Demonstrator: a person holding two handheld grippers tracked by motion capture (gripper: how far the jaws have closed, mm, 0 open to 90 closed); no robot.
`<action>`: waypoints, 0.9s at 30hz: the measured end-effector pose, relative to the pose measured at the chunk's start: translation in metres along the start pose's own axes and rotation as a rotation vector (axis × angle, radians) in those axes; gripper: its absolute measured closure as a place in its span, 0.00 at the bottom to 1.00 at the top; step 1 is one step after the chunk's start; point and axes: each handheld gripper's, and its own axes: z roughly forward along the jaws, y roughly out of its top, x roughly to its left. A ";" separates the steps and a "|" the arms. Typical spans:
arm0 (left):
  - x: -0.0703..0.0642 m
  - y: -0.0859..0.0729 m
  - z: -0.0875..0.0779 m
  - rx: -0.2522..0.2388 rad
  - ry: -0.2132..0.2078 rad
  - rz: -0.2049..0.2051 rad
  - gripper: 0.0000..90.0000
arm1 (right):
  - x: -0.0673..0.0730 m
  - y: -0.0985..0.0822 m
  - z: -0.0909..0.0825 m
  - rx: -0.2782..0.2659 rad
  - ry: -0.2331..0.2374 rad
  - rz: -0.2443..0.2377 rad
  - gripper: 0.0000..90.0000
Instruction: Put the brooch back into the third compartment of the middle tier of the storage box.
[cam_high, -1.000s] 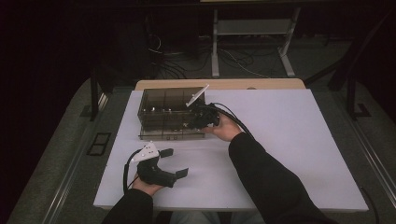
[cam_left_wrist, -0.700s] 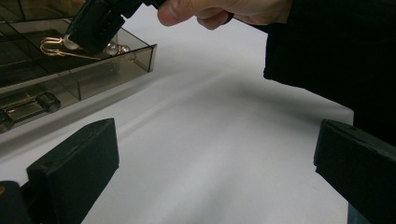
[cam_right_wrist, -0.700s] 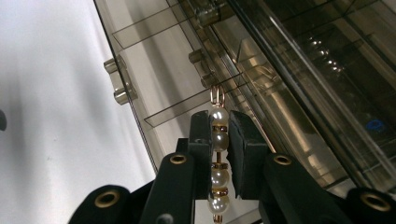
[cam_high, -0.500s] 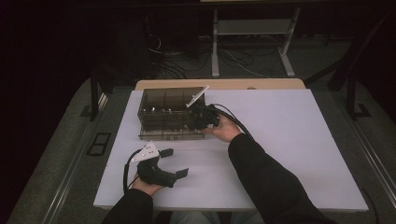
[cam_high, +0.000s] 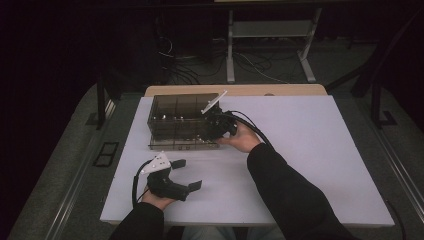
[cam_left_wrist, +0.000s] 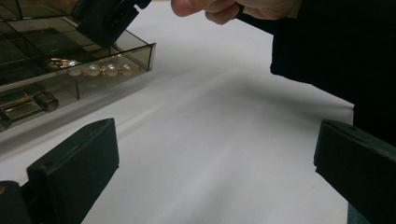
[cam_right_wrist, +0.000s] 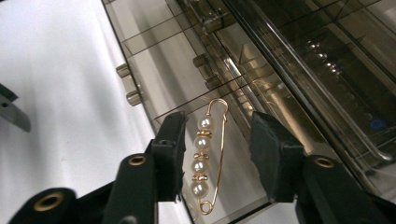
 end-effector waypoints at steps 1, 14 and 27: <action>0.000 0.000 0.000 0.000 0.000 0.000 0.00 | 0.000 0.000 -0.001 -0.003 -0.001 -0.003 0.57; 0.000 0.000 0.000 0.004 0.001 0.002 0.00 | 0.005 -0.007 -0.022 -0.041 0.025 0.003 0.32; 0.000 0.000 0.001 0.006 -0.001 0.000 0.00 | 0.009 -0.019 -0.044 -0.111 0.022 0.041 0.10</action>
